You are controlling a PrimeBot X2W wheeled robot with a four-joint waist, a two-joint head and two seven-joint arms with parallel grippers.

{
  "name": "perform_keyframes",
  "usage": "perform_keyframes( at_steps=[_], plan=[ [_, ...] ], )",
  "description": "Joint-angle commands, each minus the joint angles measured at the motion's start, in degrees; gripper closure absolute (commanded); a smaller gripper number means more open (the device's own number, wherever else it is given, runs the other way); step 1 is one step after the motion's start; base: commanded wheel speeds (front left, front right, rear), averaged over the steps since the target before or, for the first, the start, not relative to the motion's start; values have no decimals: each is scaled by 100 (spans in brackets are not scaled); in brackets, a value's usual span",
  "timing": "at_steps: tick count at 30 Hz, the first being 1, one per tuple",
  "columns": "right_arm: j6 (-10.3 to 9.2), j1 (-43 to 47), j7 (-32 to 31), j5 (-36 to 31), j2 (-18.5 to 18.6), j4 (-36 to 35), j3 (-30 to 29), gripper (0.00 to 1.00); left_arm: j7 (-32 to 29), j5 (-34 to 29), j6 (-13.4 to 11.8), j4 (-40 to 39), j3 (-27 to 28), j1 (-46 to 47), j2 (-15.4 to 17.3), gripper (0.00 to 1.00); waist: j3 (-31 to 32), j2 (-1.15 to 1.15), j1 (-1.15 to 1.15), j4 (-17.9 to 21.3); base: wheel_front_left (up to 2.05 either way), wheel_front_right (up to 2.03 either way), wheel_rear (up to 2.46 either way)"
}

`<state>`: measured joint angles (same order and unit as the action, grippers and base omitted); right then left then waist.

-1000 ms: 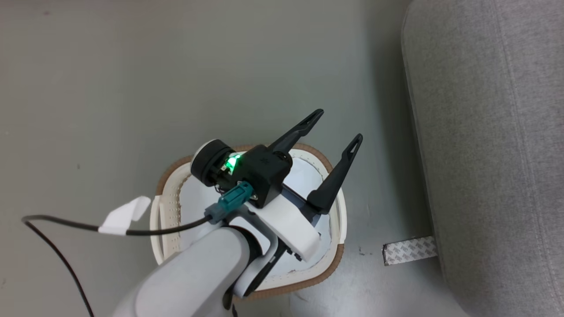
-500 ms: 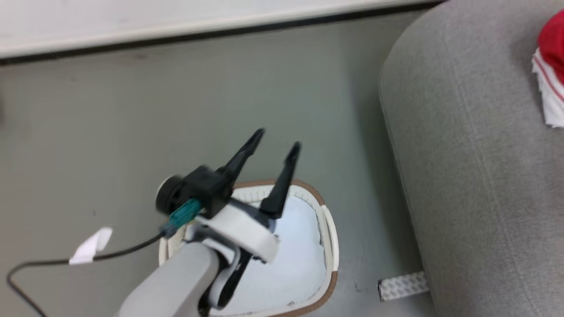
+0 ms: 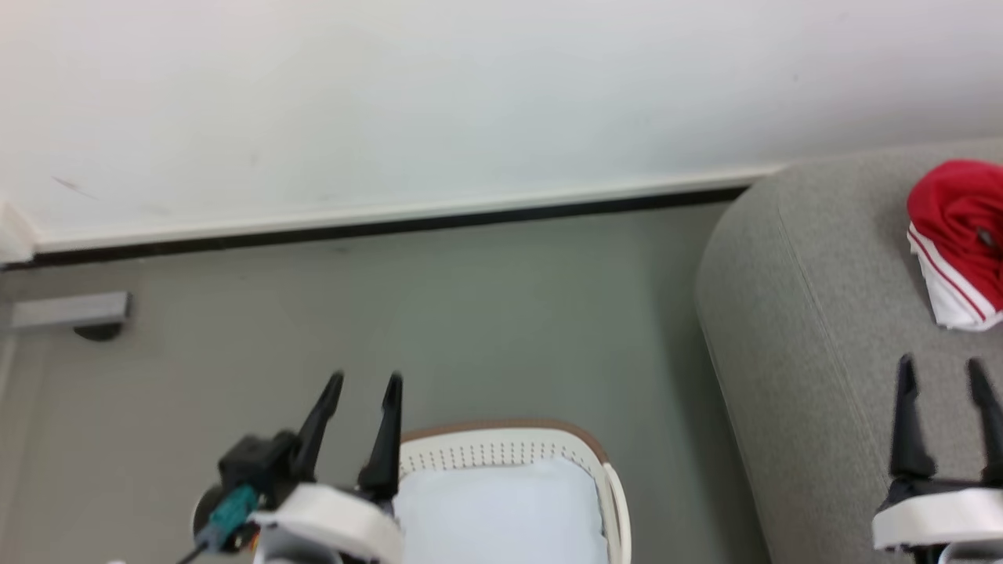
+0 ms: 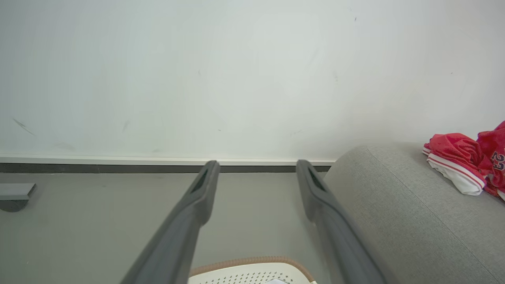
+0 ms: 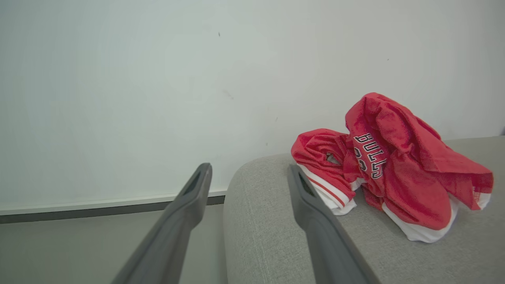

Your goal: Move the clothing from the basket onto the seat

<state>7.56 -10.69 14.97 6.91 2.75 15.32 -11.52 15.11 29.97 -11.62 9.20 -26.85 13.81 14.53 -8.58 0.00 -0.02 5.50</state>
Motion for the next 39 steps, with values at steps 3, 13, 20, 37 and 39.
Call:
perform_keyframes(
  at_steps=[3, 13, 20, 37, 39],
  plan=[
    [-15, 294, 18, 87, 21, -47, 181, 0, 2, -216, 80, 44, 296, -423, -98, 0, 447, 0, 2, -221, 0, 0, 0],
    [-15, 971, 18, 128, 17, 31, 573, 0, 4, -903, 550, 129, 1248, -1356, -646, 0, 902, 0, 2, -387, 0, 0, 0],
    [-15, 1071, 18, 123, 18, 125, 682, 0, 4, -1275, 873, 208, 1609, -1477, -910, 0, 970, 0, 2, -404, 0, 0, 0],
    [0, 953, -260, 788, -56, 373, 681, 100, -192, -772, 1166, 493, 1898, -1440, -1081, 100, 1001, 0, 2, -417, 0, 0, 0],
    [0, 940, -311, 1018, -54, 352, 682, 100, -249, -570, 1179, 485, 1941, -1417, -1083, 100, 999, 0, 2, -419, 0, 0, 0]
  ],
)
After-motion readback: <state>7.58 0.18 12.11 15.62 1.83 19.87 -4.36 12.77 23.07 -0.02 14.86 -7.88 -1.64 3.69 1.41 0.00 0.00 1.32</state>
